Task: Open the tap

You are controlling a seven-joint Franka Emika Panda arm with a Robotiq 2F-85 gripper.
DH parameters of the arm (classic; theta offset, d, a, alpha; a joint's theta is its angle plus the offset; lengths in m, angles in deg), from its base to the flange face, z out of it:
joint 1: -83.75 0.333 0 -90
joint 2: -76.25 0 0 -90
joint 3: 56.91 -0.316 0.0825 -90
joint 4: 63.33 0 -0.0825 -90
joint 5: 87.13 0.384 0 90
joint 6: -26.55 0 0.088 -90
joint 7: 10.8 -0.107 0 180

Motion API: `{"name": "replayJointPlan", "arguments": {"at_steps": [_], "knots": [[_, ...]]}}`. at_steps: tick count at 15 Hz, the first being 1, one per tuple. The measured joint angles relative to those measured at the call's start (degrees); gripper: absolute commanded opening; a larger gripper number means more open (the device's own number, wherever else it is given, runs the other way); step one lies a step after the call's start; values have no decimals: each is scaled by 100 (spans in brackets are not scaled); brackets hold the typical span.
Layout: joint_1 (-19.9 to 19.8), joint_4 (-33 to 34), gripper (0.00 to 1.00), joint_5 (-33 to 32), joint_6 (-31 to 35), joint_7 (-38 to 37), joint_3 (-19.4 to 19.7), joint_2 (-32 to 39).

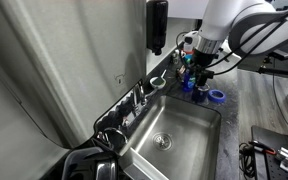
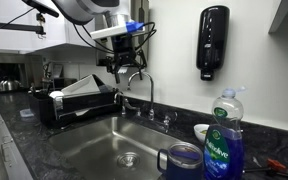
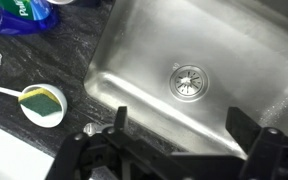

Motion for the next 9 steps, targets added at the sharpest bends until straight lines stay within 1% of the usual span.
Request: {"name": "replayJointPlan", "arguments": {"at_steps": [4,9], "knots": [[-125,303,100,201,582,715,3,560],[-295,740,100,241,822,1529,-8,1309]]}}
